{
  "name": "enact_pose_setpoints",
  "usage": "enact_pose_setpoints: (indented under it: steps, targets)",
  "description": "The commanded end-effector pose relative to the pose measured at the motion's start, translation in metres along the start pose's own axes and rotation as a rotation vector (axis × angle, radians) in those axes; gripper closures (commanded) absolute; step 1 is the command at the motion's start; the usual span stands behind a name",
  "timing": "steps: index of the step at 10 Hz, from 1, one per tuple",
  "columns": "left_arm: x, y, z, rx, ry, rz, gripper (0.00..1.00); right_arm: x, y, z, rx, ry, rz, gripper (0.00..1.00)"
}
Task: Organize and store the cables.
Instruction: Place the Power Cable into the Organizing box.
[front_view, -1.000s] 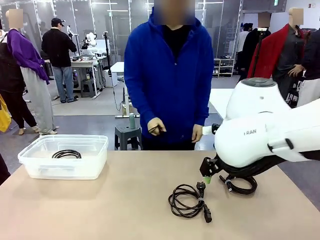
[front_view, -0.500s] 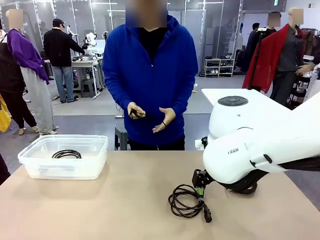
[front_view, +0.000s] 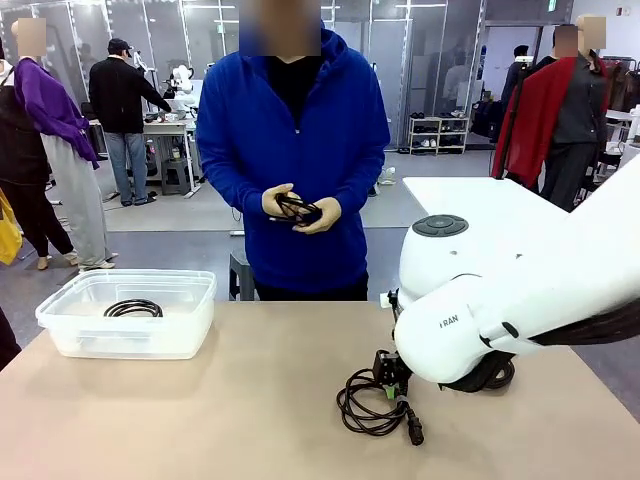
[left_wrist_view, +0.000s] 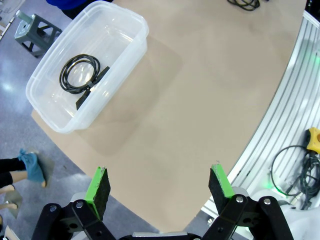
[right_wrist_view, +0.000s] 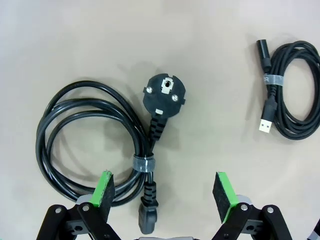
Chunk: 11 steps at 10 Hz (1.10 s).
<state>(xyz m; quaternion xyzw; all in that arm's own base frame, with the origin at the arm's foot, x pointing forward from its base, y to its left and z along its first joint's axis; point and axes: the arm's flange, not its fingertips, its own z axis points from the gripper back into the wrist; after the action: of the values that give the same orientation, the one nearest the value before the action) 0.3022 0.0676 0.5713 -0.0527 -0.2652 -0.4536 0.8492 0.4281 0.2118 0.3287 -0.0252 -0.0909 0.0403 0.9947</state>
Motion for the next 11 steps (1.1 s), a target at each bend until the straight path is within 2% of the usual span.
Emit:
enact_pose_setpoints:
  steps: [1,3,4,6,7,8,9,11]
  targets:
    - [0.000,0.000,0.001,0.009,0.010,0.004,0.00,0.007,0.016,-0.012,0.003,-0.010,-0.064,0.00]
    - [0.000,0.000,0.001,0.009,0.010,0.004,0.00,0.006,0.020,-0.020,-0.006,0.017,-0.071,0.00]
    - [0.000,0.000,0.001,0.009,0.010,0.004,0.00,0.007,0.021,-0.022,0.001,-0.002,-0.076,0.00]
    - [0.000,0.000,0.001,0.009,0.010,0.004,0.00,0.005,0.023,-0.026,0.015,0.003,-0.085,0.37]
    - [0.000,0.000,0.001,0.009,0.010,0.004,0.00,0.006,0.022,-0.025,0.020,0.015,-0.081,0.78]
    - [0.000,0.000,0.001,0.009,0.010,0.004,0.00,0.006,0.019,-0.024,0.028,0.025,-0.087,0.97]
    - [0.000,0.000,0.001,0.009,0.010,0.004,0.00,0.007,0.017,-0.023,0.032,0.038,-0.095,1.00]
    - [0.000,0.000,0.001,0.009,0.010,0.004,0.00,0.008,0.015,-0.026,0.037,0.049,-0.102,1.00]
